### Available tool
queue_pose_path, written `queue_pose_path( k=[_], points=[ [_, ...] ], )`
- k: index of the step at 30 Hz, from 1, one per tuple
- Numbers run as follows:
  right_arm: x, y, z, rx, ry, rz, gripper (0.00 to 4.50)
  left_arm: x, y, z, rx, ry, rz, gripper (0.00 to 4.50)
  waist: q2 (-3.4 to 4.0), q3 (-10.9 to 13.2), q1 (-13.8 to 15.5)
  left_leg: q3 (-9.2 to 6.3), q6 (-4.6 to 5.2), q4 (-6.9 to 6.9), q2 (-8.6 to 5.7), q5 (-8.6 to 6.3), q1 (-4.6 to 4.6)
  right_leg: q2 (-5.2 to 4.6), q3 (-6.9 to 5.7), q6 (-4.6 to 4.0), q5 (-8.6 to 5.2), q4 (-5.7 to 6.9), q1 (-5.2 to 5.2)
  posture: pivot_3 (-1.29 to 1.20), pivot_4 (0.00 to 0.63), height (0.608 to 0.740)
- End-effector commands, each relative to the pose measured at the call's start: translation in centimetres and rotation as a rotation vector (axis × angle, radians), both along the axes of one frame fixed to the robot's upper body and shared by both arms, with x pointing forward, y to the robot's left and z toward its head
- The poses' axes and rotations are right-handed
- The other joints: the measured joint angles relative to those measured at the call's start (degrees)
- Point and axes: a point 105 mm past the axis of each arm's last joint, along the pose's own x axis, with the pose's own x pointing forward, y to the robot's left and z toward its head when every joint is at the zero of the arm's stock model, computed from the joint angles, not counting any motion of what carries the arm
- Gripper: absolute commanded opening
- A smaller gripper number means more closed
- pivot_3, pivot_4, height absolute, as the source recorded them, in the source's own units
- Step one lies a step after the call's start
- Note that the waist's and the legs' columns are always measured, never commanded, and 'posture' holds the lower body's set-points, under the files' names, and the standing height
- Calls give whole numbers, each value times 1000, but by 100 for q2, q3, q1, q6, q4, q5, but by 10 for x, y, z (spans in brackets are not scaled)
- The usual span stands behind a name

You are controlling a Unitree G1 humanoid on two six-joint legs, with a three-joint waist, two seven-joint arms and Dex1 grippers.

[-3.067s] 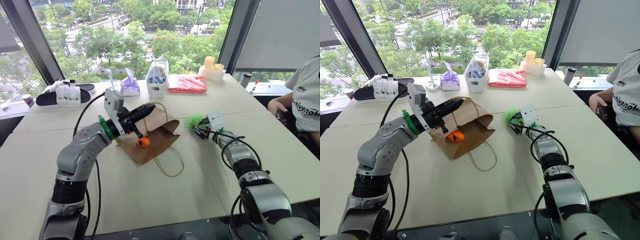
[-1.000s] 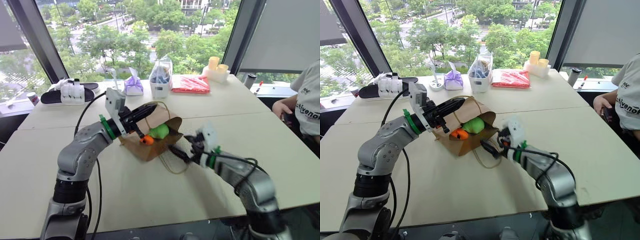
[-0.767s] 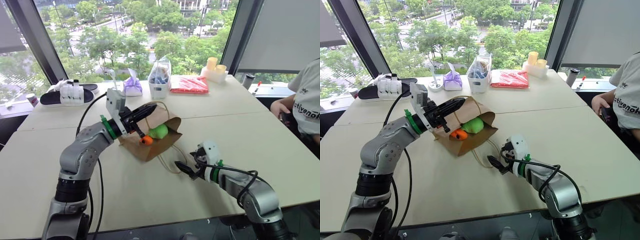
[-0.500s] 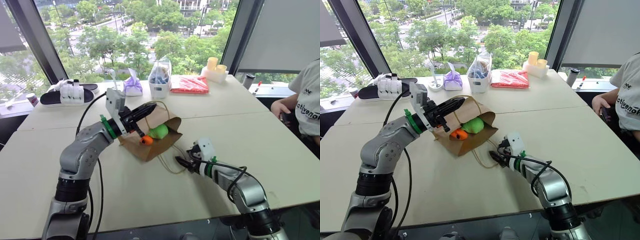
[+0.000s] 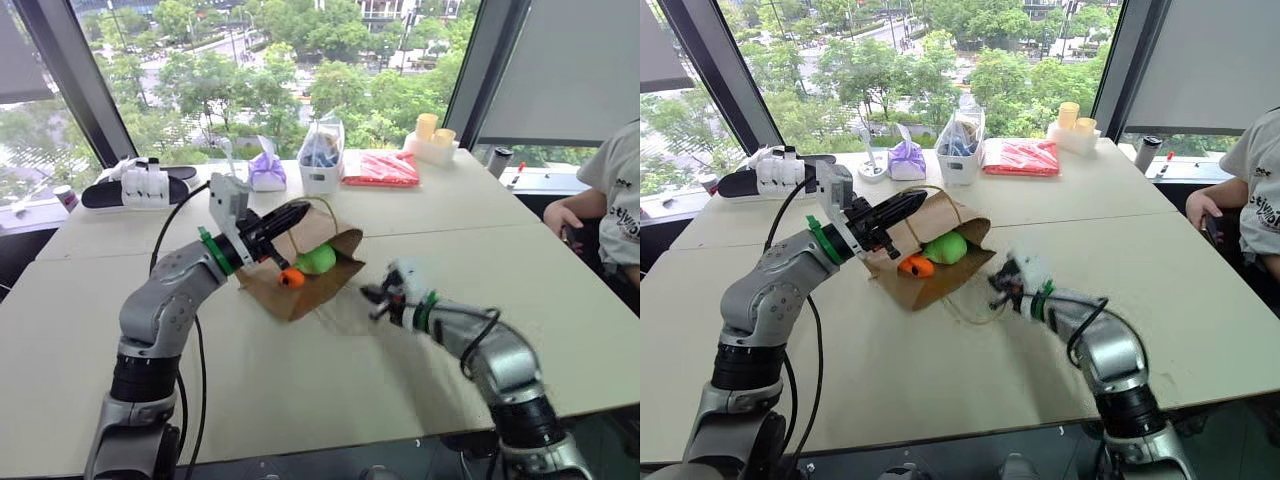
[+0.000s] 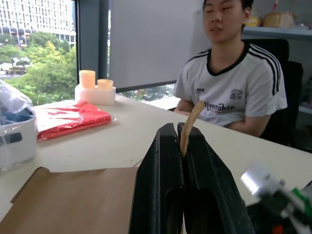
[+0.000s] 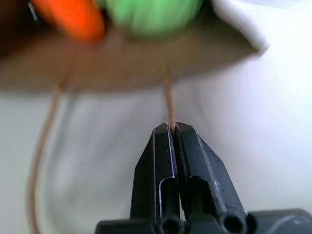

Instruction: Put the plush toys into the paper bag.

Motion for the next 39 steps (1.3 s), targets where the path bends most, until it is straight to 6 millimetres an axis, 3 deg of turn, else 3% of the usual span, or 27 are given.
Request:
queue_pose_path(
  k=[1,5,13,22,27,32,35,39],
  points=[
    [-9,-15,64,78,-140,-7,62,4,7,23,-39,-84,39,0,-1,-1,11,-1,0,-1,-1,0,-1,0,-1,0,0,-1,0,0,150,740],
    [-16,-28,96,100,-183,-19,62,19,5,33,-66,-102,81,0,-2,-1,20,-5,1,-3,-2,0,-3,-1,-5,0,0,-4,3,0,150,740],
    [-21,-22,97,146,-160,-4,62,35,2,27,-54,-77,116,0,-1,-1,-13,-1,2,-8,0,-1,-5,-2,-4,0,0,-3,-5,0,150,740],
    [-28,-15,127,239,-205,38,62,45,8,39,-108,-54,112,0,-2,-1,1,-5,3,-3,-2,-2,-17,-2,-5,1,1,-5,-11,0,150,740],
    [-28,-14,118,229,-172,41,62,45,5,24,-40,-49,96,0,-2,-1,-4,-4,4,-5,-2,-2,-20,-2,-5,1,1,-3,-16,0,150,740],
    [-29,-18,92,164,-119,27,62,38,-3,-10,99,-15,39,0,-1,-2,-2,-2,5,-5,-2,-2,-22,-3,-4,1,1,-4,-17,0,150,740],
    [-32,-16,95,200,-122,47,849,34,-2,-14,100,23,6,842,-1,-1,-7,-2,4,-2,-2,-2,-27,-3,-4,1,1,-2,-23,0,150,740],
    [-35,-15,102,210,-143,69,2934,26,1,-11,94,48,-46,2879,-1,-1,-10,-3,4,0,-1,-2,-31,-2,-4,1,1,0,-26,0,150,740]
  ],
)
